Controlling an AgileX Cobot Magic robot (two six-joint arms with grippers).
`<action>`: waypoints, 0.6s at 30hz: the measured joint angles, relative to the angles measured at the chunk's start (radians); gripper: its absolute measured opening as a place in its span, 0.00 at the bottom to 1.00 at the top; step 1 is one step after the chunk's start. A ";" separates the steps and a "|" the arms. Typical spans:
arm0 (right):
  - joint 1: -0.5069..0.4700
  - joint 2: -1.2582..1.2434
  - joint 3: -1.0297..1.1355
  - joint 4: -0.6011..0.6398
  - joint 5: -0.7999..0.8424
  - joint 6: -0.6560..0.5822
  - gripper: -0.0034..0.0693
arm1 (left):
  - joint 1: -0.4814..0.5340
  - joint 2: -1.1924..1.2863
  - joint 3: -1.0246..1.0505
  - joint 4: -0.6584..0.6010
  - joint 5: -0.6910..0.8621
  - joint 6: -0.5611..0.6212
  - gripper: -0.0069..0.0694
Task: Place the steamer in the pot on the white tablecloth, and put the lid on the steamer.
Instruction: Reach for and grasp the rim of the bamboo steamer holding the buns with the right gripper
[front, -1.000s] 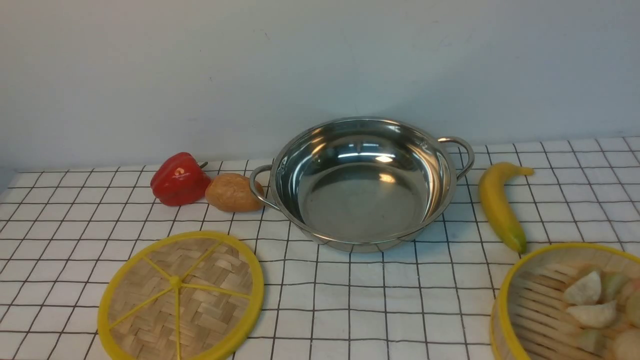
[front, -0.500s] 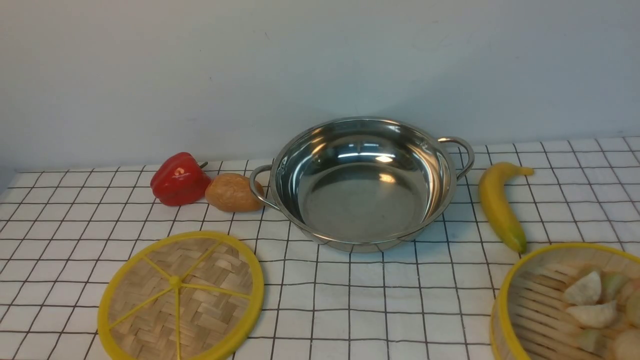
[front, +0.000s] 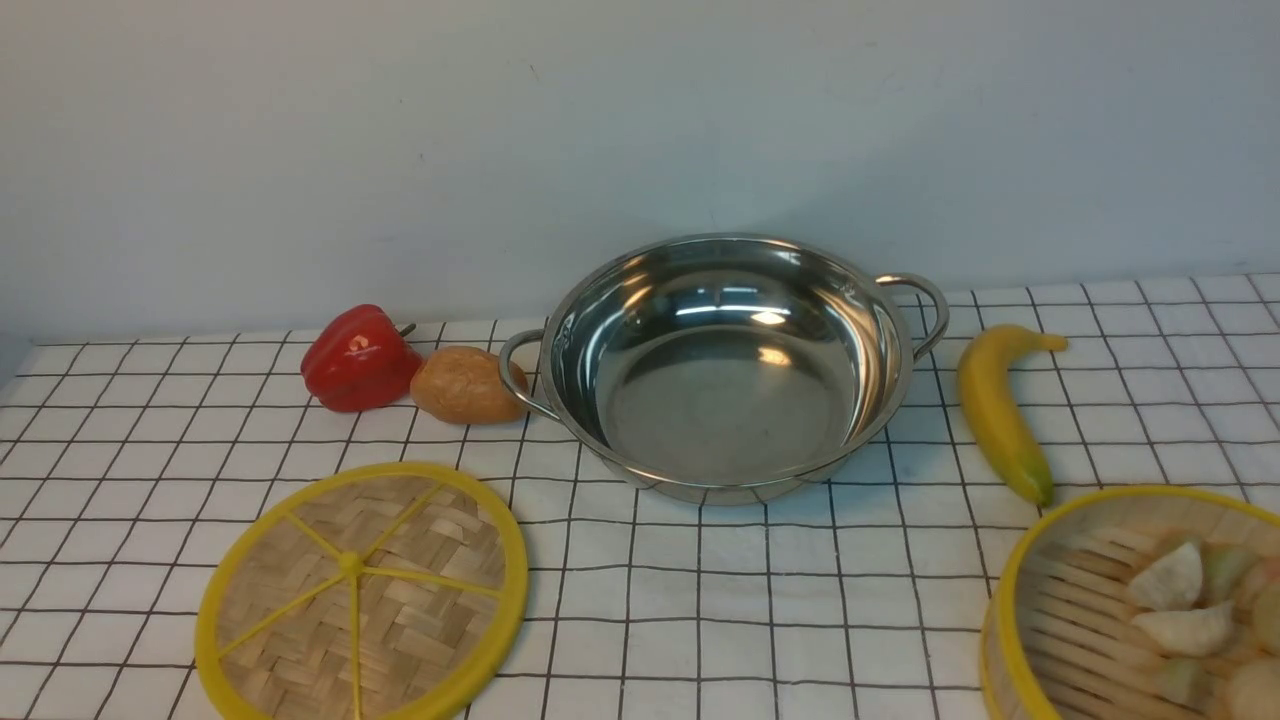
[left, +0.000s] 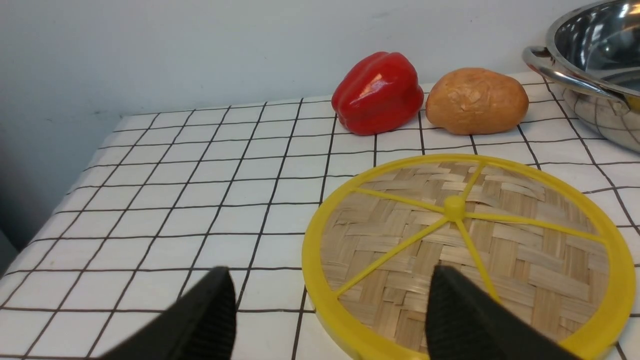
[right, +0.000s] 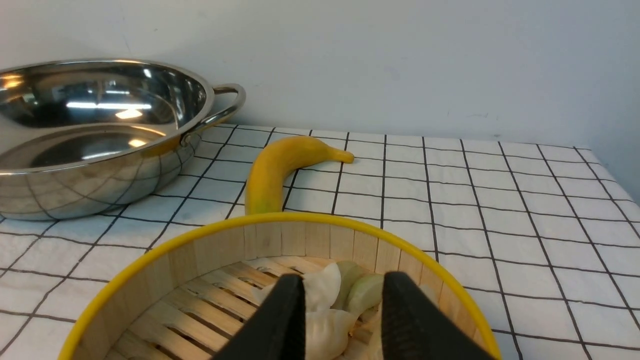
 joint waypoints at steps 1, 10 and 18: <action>0.000 0.000 0.000 0.016 -0.018 0.019 0.38 | 0.000 0.000 0.000 0.000 0.000 0.000 0.71; 0.000 0.032 -0.193 0.174 -0.058 0.074 0.38 | 0.000 0.000 0.000 0.000 0.000 0.000 0.71; 0.000 0.305 -0.482 0.269 0.337 0.033 0.38 | 0.000 0.000 0.000 0.000 0.000 0.000 0.71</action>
